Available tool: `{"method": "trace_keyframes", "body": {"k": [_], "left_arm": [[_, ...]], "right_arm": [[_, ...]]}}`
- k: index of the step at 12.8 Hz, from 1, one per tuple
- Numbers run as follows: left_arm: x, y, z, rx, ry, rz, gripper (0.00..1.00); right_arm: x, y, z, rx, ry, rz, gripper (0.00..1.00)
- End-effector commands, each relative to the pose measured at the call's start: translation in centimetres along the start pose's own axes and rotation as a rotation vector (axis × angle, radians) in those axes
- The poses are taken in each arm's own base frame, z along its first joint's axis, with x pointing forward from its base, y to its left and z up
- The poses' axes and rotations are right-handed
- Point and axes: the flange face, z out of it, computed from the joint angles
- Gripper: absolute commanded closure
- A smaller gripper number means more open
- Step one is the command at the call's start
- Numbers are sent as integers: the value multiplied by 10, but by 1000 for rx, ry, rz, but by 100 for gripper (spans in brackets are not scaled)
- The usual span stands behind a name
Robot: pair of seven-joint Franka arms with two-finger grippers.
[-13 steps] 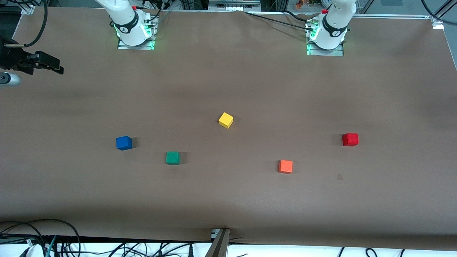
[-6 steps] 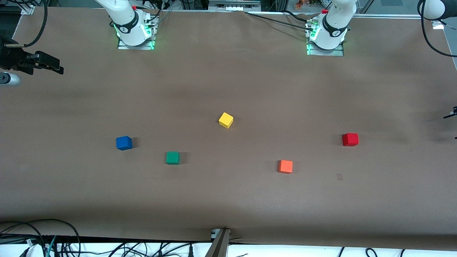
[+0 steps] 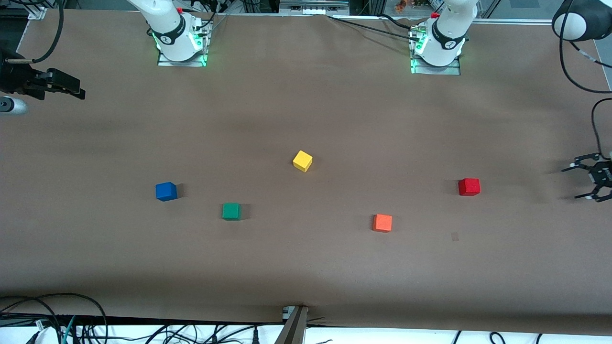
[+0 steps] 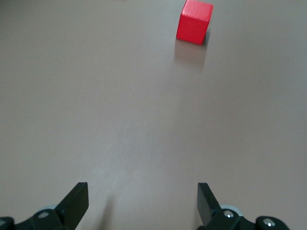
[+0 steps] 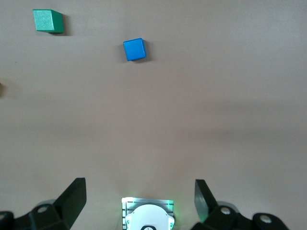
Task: Pass red block to right arm, stack on blue
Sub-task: 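Lower the open left gripper around the red cube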
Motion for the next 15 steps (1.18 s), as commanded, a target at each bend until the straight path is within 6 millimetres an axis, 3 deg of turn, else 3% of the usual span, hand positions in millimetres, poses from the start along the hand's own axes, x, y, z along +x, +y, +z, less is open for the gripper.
{"method": "trace_keyframes", "body": {"k": [1,6,10,15], "left_arm": [[-6,0,32,-26,128,92,0],[17,0,62,-74,285,194,0],[9,-2,112,-39,406,233,0],[44,-5,147,-85,534,276,0]], "right_arm": [[0,0,-5,14,9,-8,0],[0,0,-5,14,9,-8,0],[0,0,-5,14,9,-8,0],[0,0,-5,14,9,-8,0]]}}
